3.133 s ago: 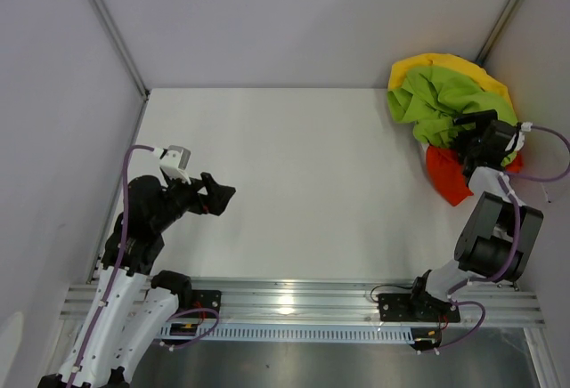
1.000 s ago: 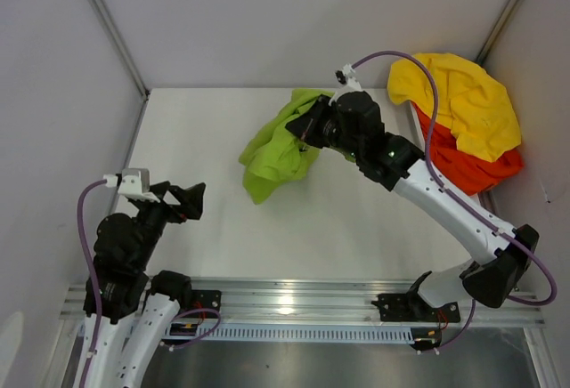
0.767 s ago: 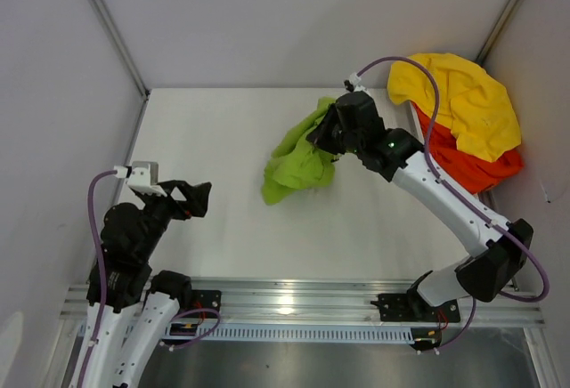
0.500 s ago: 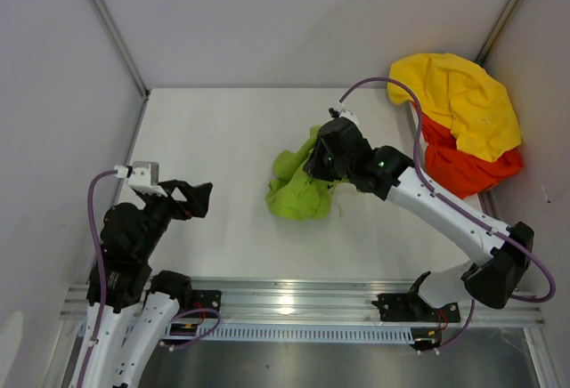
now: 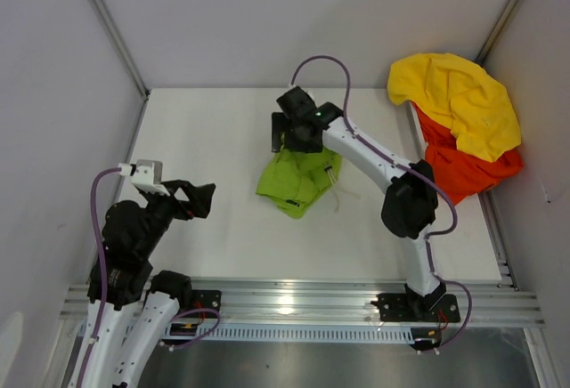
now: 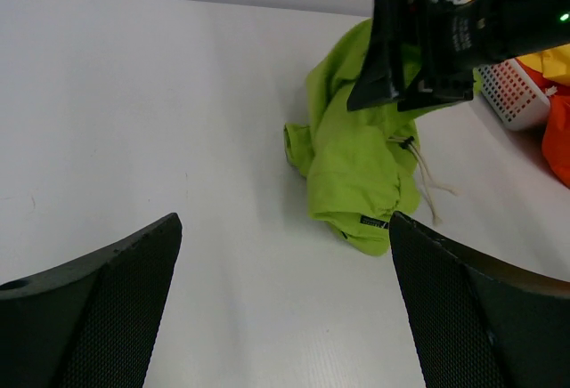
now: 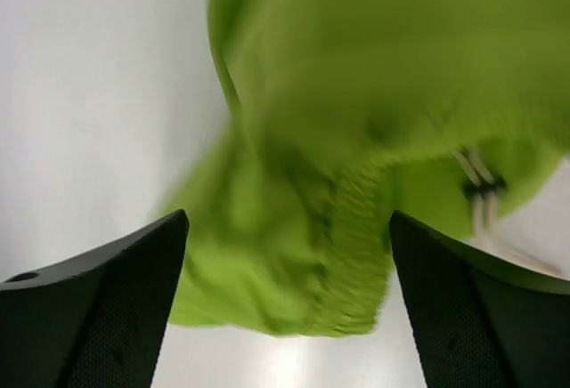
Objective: Fold and stack the shorts
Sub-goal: Move the shorts to the center of the board
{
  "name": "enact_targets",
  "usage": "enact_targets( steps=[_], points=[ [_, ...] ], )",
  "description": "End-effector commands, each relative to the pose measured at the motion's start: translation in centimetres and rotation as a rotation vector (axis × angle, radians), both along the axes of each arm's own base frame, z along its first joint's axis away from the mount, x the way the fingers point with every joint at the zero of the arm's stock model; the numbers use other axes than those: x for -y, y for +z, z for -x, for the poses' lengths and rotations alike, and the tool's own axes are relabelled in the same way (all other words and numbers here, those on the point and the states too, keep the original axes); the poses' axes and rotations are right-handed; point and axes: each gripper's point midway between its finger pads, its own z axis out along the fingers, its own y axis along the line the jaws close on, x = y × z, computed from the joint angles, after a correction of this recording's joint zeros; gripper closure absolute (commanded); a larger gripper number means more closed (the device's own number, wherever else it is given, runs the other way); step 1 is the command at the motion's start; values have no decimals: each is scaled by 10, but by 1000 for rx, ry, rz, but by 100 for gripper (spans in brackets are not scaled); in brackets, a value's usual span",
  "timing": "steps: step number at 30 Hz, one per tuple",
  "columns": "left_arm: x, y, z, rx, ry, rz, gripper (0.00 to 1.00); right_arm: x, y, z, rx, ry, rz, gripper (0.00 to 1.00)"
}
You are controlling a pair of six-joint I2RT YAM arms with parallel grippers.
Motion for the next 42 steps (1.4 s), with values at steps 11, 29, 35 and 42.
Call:
enact_targets(
  steps=[11, 29, 35, 42],
  points=[
    [7, 8, -2, 23, -41, 0, 1, 14, 16, 87, 272, 409, -41, 0],
    [8, 9, -2, 28, -45, 0, 1, -8, -27, 96, 157, 448, -222, 14],
    [8, 8, -2, 25, -47, 0, 1, -22, -35, 93, 151, 459, -283, 18],
    [9, 7, -3, 20, -50, -1, 1, -28, -44, 87, 148, 433, -302, 24]
  ],
)
